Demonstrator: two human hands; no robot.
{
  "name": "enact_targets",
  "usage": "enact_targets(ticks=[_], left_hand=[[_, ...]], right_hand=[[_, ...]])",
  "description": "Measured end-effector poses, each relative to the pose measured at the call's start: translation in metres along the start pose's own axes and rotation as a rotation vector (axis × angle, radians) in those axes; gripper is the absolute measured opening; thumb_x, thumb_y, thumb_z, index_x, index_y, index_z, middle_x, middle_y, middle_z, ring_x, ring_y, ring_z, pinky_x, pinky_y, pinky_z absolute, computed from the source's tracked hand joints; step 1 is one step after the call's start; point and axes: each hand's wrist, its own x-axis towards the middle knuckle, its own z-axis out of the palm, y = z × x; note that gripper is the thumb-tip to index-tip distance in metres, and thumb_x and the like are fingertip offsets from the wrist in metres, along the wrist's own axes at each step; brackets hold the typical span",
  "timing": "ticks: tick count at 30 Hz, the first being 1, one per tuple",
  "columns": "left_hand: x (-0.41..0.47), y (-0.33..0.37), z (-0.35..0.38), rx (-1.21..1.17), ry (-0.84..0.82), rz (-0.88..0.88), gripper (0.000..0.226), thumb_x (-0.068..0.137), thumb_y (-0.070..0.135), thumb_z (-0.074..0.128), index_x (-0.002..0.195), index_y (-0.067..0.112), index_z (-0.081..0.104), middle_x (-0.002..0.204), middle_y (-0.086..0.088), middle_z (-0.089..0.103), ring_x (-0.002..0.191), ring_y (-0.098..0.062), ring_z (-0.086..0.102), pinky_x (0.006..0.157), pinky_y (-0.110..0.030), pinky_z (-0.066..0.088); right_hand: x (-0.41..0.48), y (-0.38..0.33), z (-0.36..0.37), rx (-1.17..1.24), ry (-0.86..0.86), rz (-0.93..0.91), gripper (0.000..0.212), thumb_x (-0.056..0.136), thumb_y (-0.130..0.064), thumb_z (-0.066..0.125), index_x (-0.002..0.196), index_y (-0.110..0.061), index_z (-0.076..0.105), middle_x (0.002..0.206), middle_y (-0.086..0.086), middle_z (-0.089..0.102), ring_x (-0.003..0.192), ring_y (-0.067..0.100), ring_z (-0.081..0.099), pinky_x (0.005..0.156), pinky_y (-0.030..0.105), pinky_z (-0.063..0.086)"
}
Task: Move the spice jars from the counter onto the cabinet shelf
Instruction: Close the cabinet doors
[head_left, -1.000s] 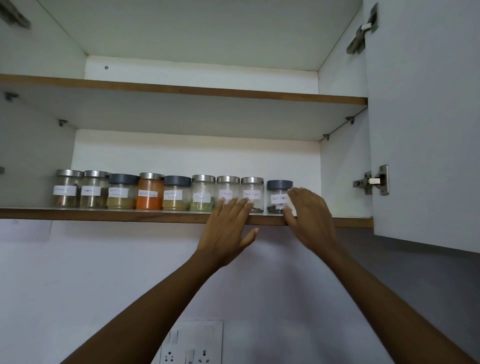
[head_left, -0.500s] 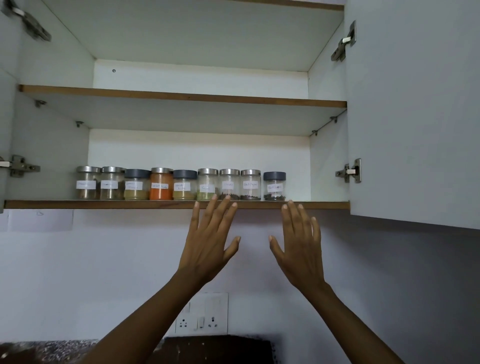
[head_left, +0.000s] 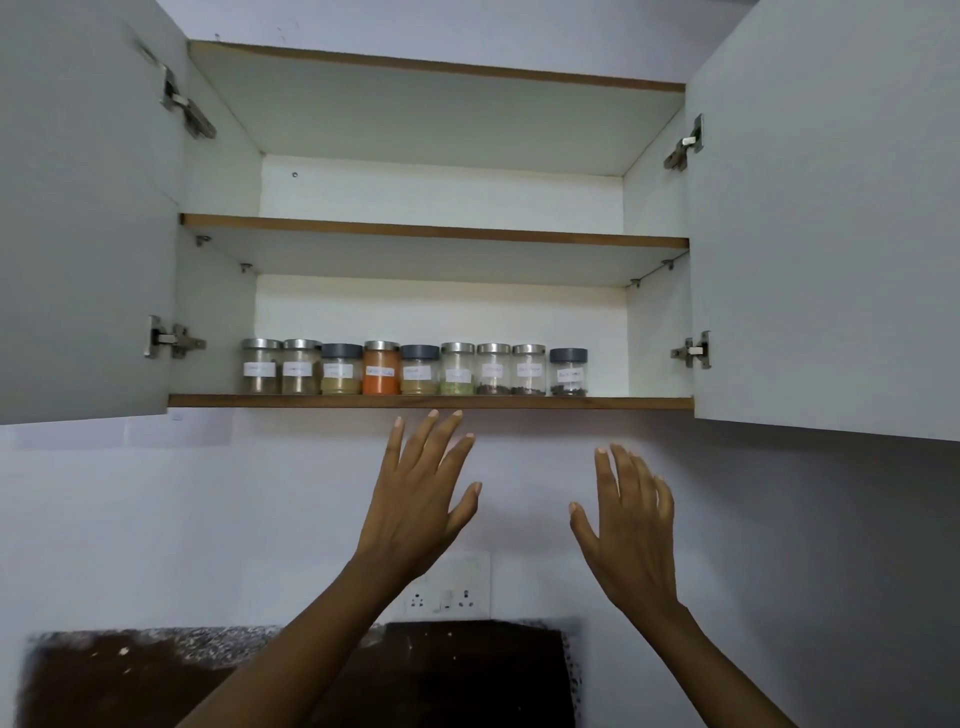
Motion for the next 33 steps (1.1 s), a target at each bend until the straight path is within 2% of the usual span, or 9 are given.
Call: enact_targets(ticks=[4,7,11,14,17,23,26,30,33], left_hand=[[-0.026,-0.027,-0.041,-0.031,0.047,-0.032,0.044,0.090,0.040,0.037,0.119,0.016,0.060,0.134,-0.006,0.054,0.126,-0.026,0.050,0.109,-0.046,0.031],[-0.047,-0.059,-0.081,-0.039,0.117,-0.097,0.028,0.087,0.029,0.049,0.109,0.017,0.063,0.120,-0.003,0.063,0.110,-0.022,0.060,0.088,-0.035,0.050],[-0.077,-0.109,-0.135,0.079,0.128,-0.206,0.017,0.082,0.017,0.060,0.097,0.016,0.067,0.100,0.001,0.068,0.093,-0.019,0.065,0.071,-0.030,0.052],[-0.098,-0.132,-0.174,0.099,0.119,-0.372,0.010,0.086,0.015,0.062,0.093,0.019,0.066,0.092,0.008,0.069,0.084,-0.015,0.065,0.057,-0.027,0.049],[-0.122,-0.146,-0.211,0.128,0.154,-0.520,0.013,0.090,0.018,0.055,0.099,0.021,0.064,0.093,0.012,0.067,0.085,-0.013,0.062,0.063,-0.033,0.052],[-0.155,-0.181,-0.273,0.310,0.176,-0.534,0.018,0.088,0.014,0.053,0.102,0.019,0.063,0.103,0.007,0.064,0.099,-0.015,0.055,0.066,-0.026,0.043],[-0.159,-0.208,-0.294,0.375,0.259,-0.528,0.025,0.083,0.012,0.057,0.108,0.015,0.063,0.116,-0.002,0.061,0.107,-0.022,0.054,0.078,-0.032,0.049],[-0.157,-0.239,-0.310,0.283,0.327,-0.720,0.061,0.084,0.017,0.060,0.140,0.013,0.037,0.149,-0.008,0.032,0.134,-0.027,0.034,0.099,-0.037,0.040],[-0.154,-0.265,-0.313,0.036,0.288,-0.852,0.072,0.090,0.024,0.058,0.149,0.015,0.018,0.155,-0.006,0.024,0.139,-0.024,0.029,0.106,-0.041,0.036]], right_hand=[[-0.012,-0.042,-0.011,0.078,0.044,-0.040,0.059,0.081,-0.042,0.038,0.128,-0.008,0.047,0.129,0.018,0.055,0.116,0.036,0.054,0.093,0.053,0.044],[-0.015,-0.087,-0.013,0.166,0.078,-0.129,0.056,0.076,-0.033,0.052,0.127,-0.009,0.045,0.126,0.019,0.057,0.111,0.037,0.057,0.089,0.052,0.046],[-0.011,-0.155,-0.017,0.305,0.105,-0.238,0.055,0.073,-0.027,0.058,0.124,-0.009,0.051,0.124,0.017,0.057,0.110,0.035,0.057,0.090,0.051,0.045],[-0.013,-0.210,-0.025,0.442,0.157,-0.299,0.044,0.079,-0.027,0.046,0.115,-0.007,0.060,0.115,0.014,0.063,0.102,0.032,0.061,0.090,0.049,0.046],[-0.023,-0.271,-0.037,0.568,0.156,-0.384,0.043,0.080,-0.028,0.040,0.109,-0.008,0.064,0.109,0.011,0.066,0.097,0.029,0.063,0.091,0.047,0.045],[-0.043,-0.386,-0.074,0.741,0.138,-0.474,0.038,0.074,-0.020,0.057,0.110,-0.009,0.063,0.112,0.010,0.064,0.101,0.029,0.061,0.092,0.043,0.043],[-0.044,-0.432,-0.091,0.795,0.150,-0.501,0.044,0.076,-0.024,0.057,0.116,-0.009,0.060,0.120,0.012,0.062,0.108,0.030,0.060,0.095,0.043,0.044],[-0.039,-0.487,-0.104,0.832,0.139,-0.501,0.062,0.079,-0.033,0.065,0.132,-0.007,0.048,0.138,0.016,0.049,0.125,0.033,0.049,0.102,0.043,0.039],[-0.033,-0.527,-0.112,0.863,0.106,-0.508,0.076,0.080,-0.038,0.068,0.141,-0.005,0.036,0.148,0.017,0.034,0.136,0.033,0.035,0.108,0.043,0.031]])
